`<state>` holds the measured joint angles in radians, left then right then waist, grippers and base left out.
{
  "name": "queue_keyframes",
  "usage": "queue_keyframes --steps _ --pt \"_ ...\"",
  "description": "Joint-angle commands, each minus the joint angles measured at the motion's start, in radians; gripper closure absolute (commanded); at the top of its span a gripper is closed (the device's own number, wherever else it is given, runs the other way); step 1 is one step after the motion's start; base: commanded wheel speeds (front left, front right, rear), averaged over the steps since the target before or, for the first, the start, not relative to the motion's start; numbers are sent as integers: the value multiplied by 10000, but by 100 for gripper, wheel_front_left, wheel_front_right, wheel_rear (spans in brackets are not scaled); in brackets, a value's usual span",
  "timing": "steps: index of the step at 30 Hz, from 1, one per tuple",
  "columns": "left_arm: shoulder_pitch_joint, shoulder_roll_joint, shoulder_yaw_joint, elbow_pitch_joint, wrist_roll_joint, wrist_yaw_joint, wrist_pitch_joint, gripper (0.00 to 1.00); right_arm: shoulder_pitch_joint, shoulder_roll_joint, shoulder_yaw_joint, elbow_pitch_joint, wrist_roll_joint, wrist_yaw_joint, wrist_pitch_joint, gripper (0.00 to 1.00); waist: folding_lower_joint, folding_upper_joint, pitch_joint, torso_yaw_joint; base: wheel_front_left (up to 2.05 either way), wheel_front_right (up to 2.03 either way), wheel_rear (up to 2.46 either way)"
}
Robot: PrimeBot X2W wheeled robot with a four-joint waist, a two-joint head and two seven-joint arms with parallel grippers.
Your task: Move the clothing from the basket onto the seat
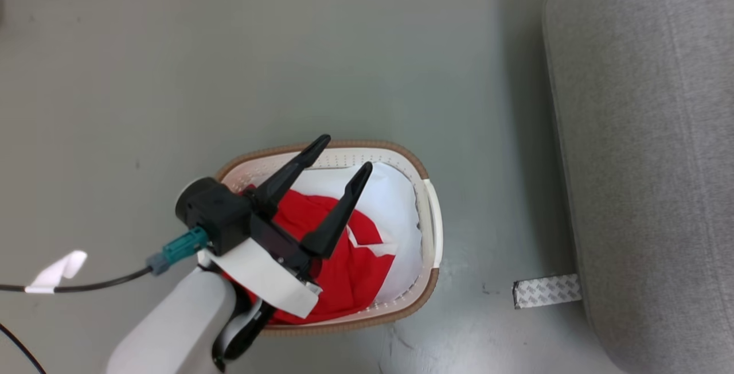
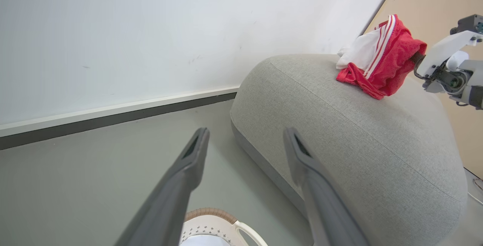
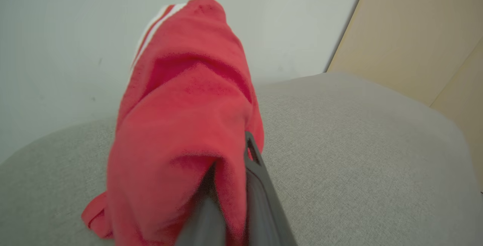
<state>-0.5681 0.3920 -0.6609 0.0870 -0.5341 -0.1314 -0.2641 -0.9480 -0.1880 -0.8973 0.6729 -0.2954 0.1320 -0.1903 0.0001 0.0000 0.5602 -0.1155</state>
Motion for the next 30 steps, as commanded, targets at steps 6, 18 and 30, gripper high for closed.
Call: queue_keyframes --steps 6,18,30 --pt "489 -114 215 124 -171 14 -5 0 624 5 -461 1346 -668 -25 -556 0 -1 0 -649 -93 0 0 0" --pt "1927 -475 1298 430 -94 24 -5 0 3446 1167 1835 -836 544 -24 -749 0 -1 0 -2457 -221 0 0 0" --pt "3555 -1286 2948 644 548 19 -5 0 7061 1363 5888 -3760 3001 -24 -740 0 -1 0 -4084 -50 0 0 0"
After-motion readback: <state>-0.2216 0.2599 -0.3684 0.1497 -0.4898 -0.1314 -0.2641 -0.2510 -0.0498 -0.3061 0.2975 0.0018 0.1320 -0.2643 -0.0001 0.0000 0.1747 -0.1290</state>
